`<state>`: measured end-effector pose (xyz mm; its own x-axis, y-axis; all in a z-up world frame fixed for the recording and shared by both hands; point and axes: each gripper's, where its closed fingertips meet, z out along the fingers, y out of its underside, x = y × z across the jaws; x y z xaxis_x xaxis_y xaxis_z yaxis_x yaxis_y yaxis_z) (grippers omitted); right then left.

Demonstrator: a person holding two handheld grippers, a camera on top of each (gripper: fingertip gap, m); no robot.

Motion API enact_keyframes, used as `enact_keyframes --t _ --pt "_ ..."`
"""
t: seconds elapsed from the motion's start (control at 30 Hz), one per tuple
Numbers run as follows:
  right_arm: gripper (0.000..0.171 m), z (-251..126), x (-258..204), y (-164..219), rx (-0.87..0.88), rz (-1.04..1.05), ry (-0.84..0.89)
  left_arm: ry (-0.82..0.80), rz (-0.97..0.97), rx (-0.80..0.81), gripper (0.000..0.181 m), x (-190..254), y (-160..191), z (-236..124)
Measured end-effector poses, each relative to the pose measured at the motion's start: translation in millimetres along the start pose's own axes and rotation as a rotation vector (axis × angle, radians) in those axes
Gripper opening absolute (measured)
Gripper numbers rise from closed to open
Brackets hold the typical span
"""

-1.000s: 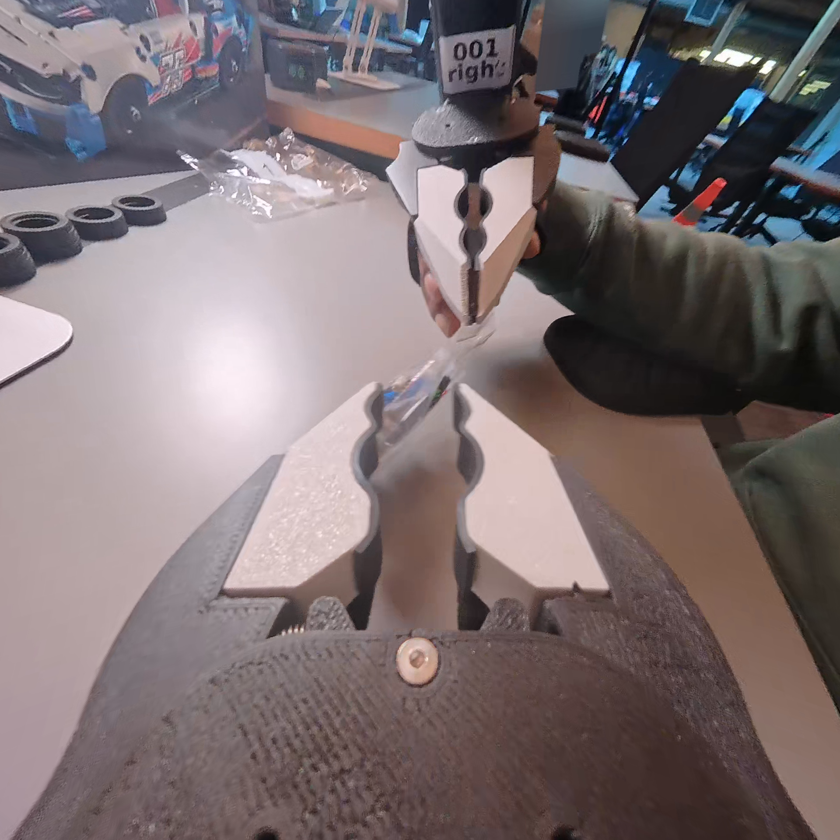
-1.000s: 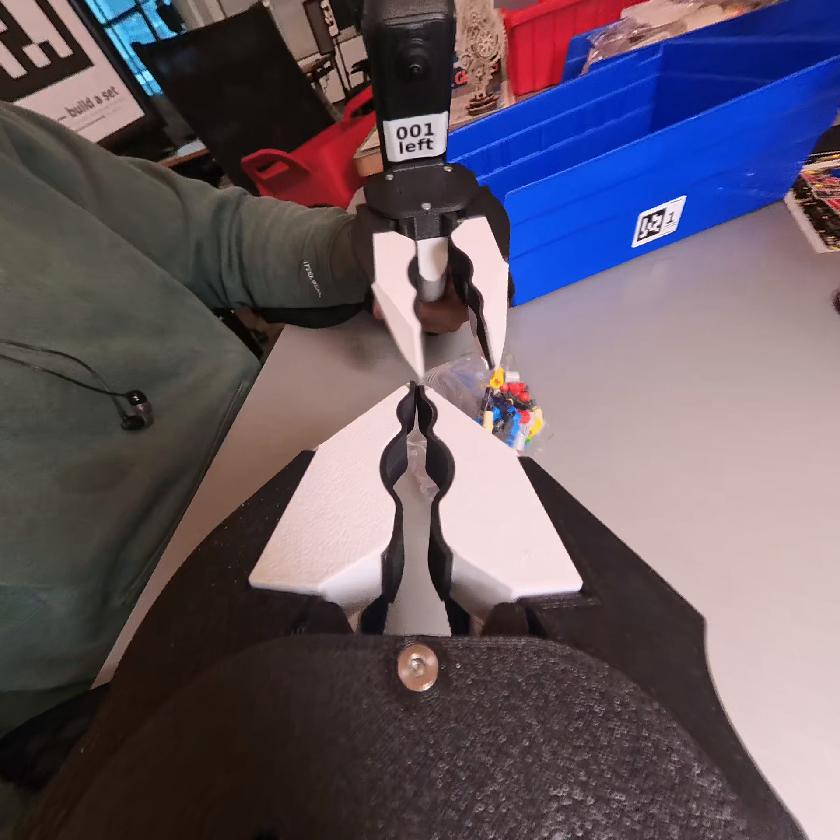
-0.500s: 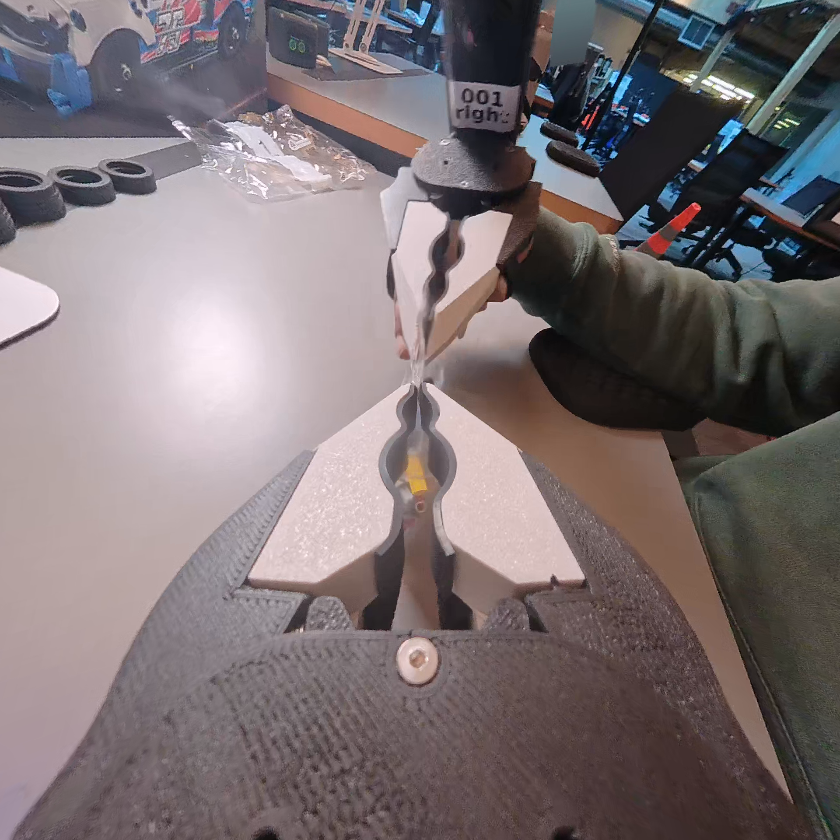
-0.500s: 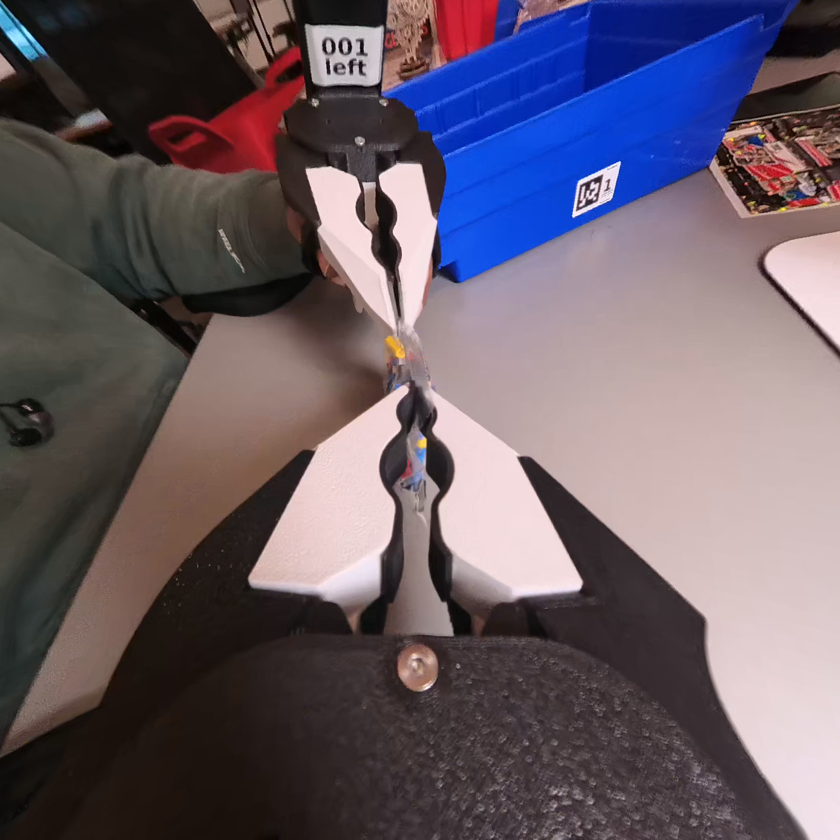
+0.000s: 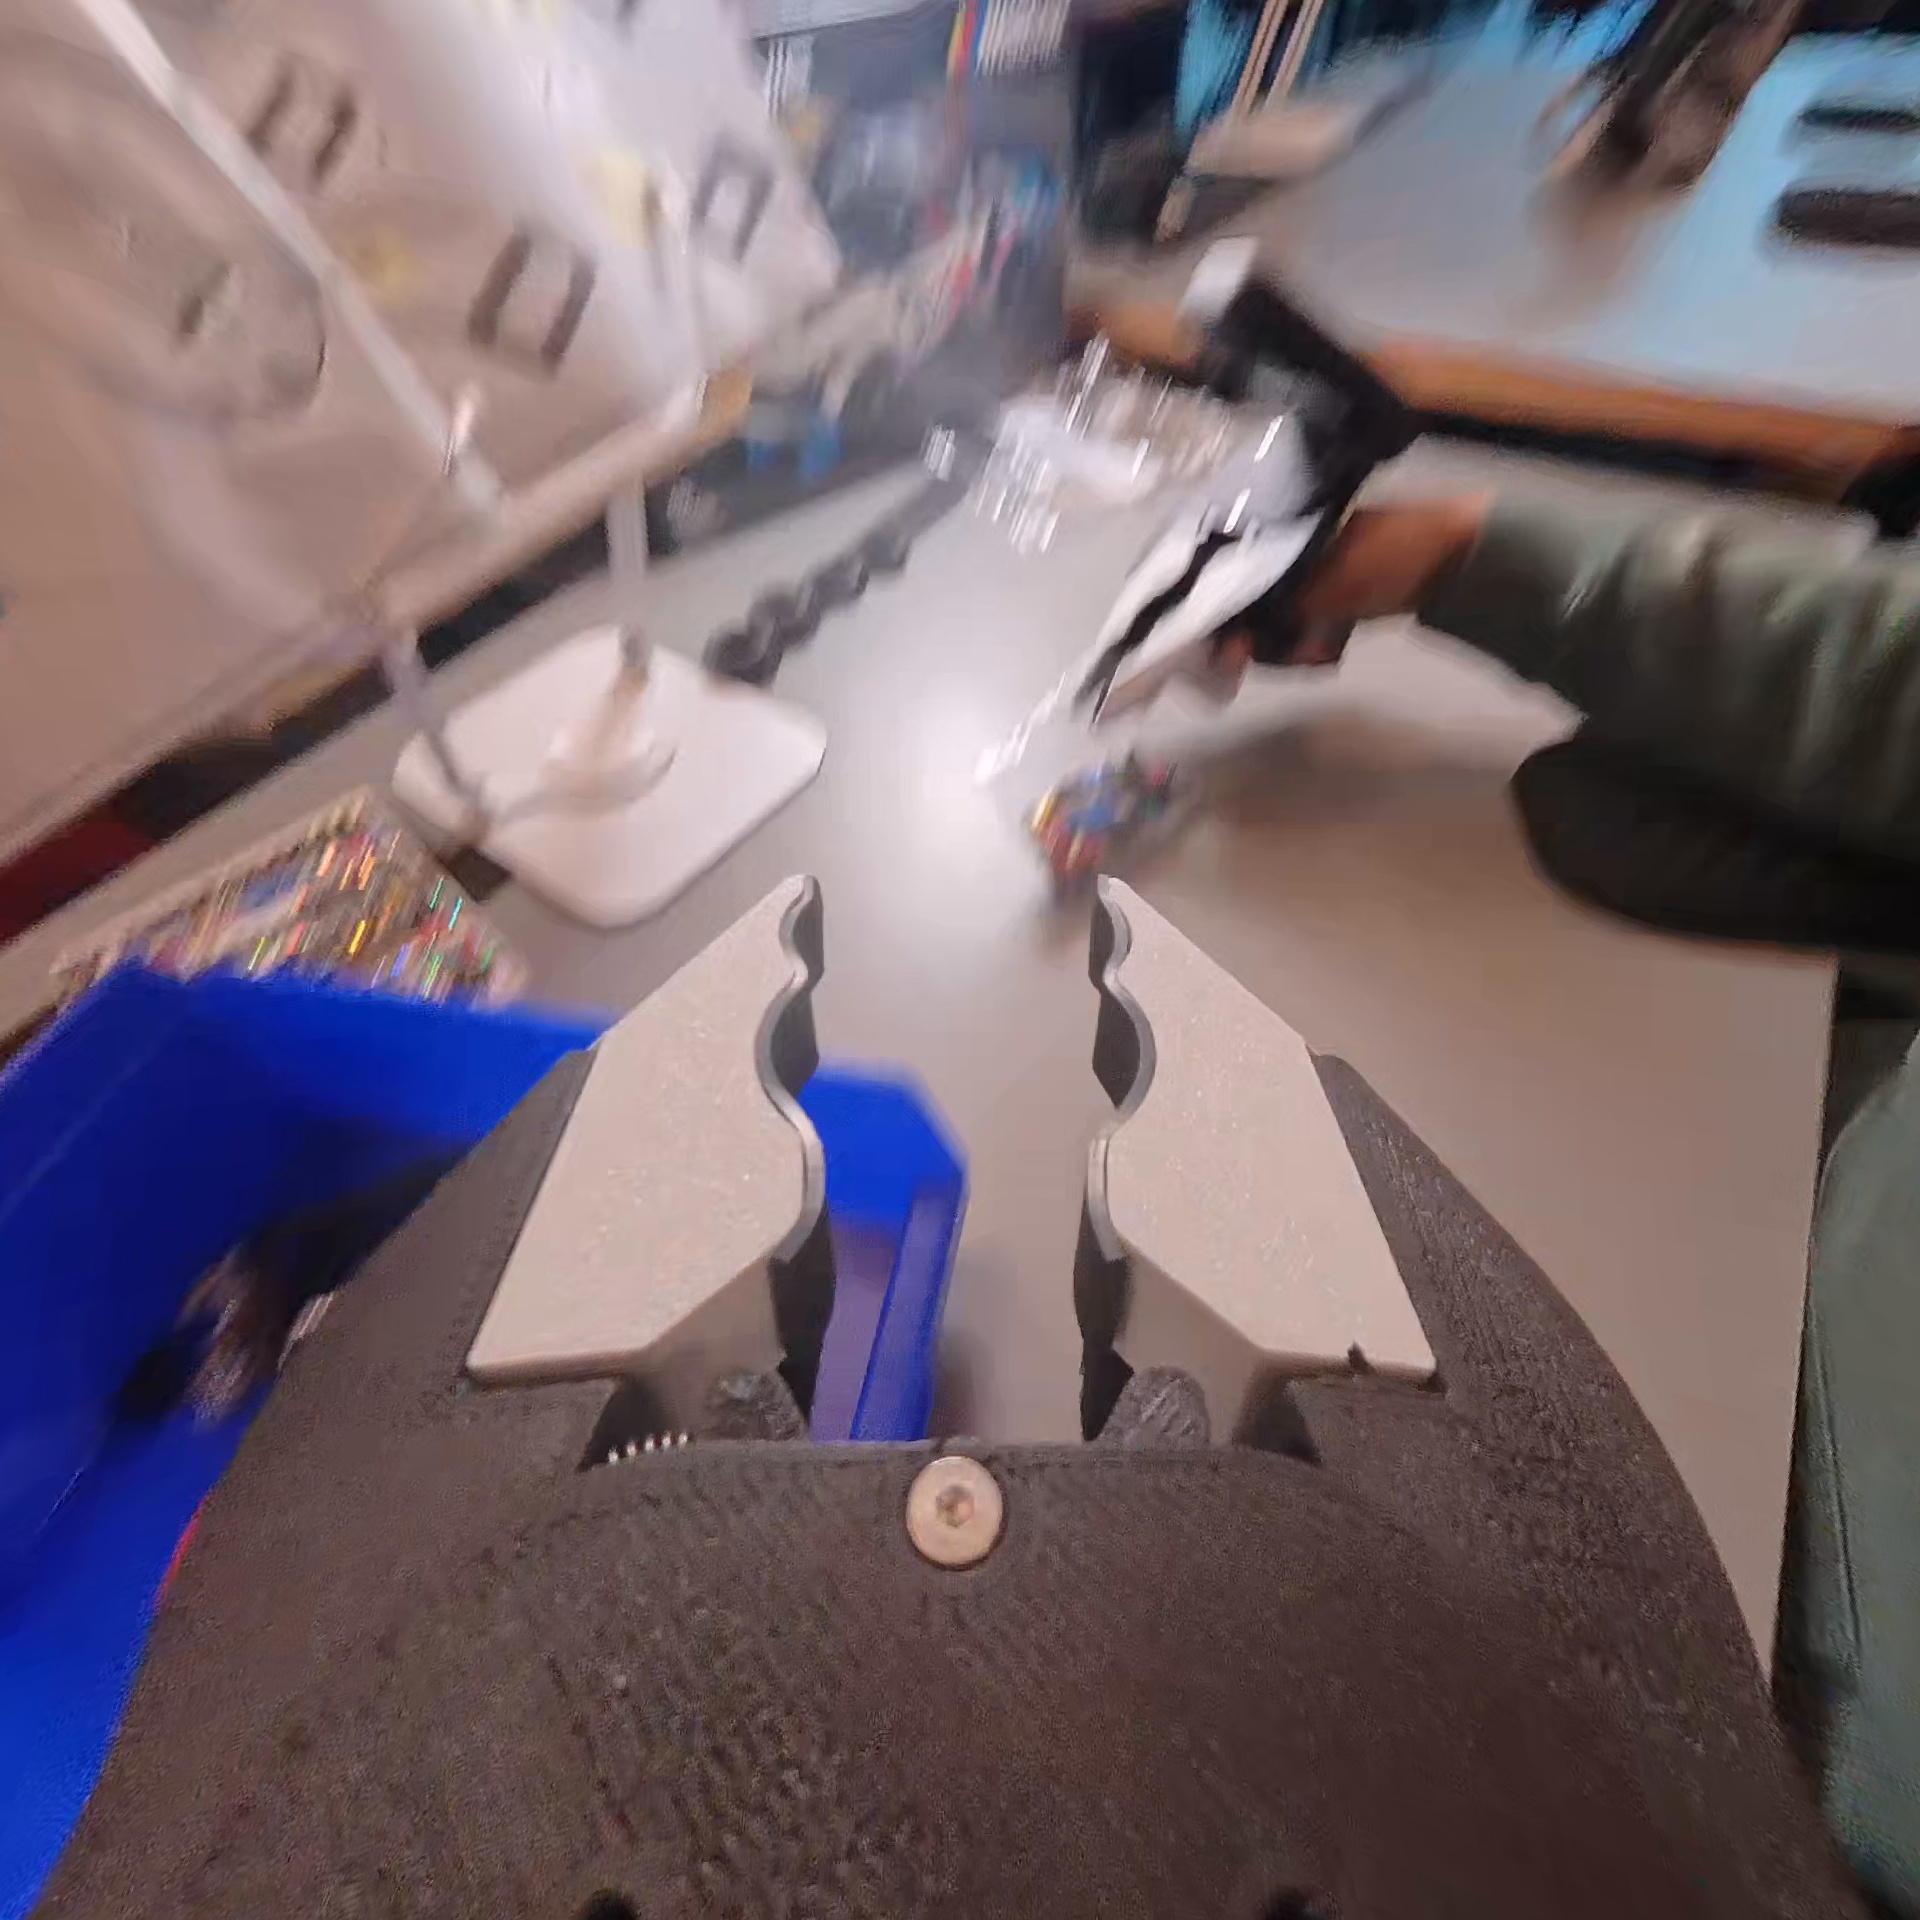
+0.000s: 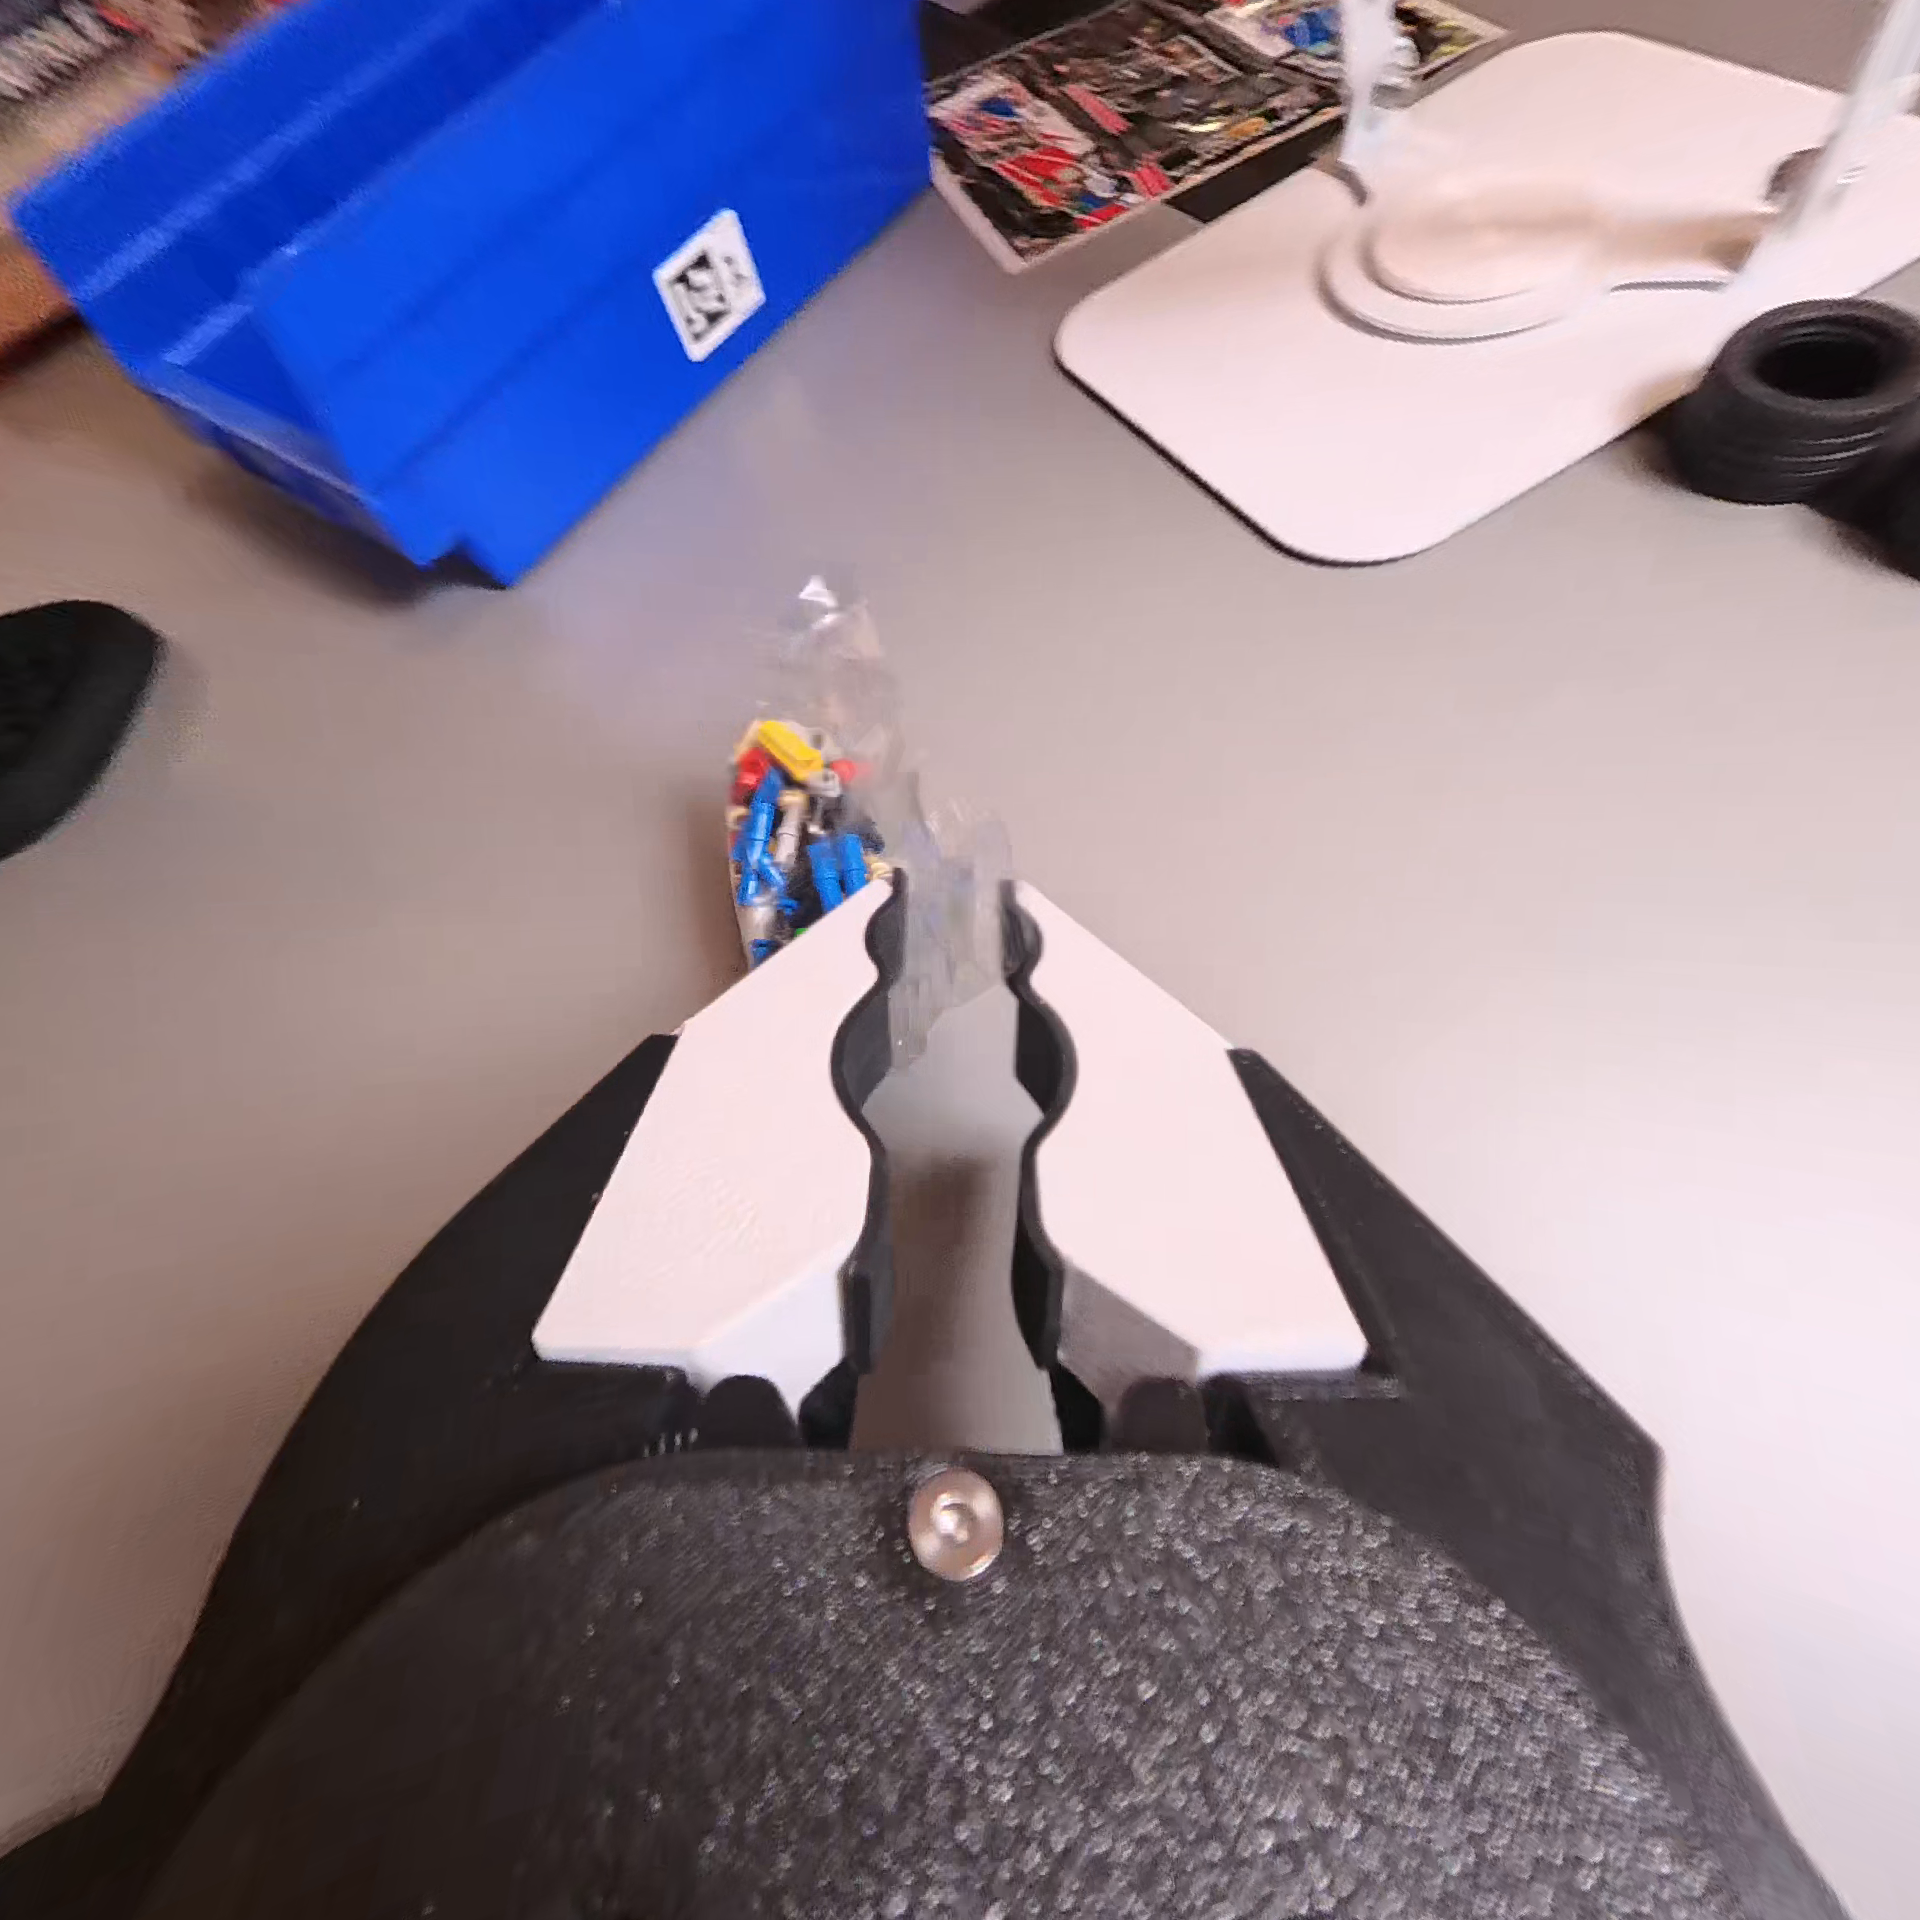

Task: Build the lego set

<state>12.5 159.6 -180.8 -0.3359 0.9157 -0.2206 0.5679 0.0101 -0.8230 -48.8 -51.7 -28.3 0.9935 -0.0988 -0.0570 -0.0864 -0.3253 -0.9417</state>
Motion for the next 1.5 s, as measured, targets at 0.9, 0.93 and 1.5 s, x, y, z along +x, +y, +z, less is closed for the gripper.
enact_keyframes --t 0.9,0.93,1.5 --pt "0.047 -23.2 21.2 -43.3 0.233 -0.091 0.22 -0.235 0.228 -0.92 0.023 5.6 216.7 -42.0" --pt "0.047 -22.9 20.8 -42.6 0.231 -0.091 0.221 -0.241 0.22 -0.924 0.023 9.5 217.6 -45.4" --pt "0.045 -19.0 18.5 -40.8 0.22 -0.083 0.213 -0.476 -0.055 -1.008 0.023 21.6 243.0 -178.4"
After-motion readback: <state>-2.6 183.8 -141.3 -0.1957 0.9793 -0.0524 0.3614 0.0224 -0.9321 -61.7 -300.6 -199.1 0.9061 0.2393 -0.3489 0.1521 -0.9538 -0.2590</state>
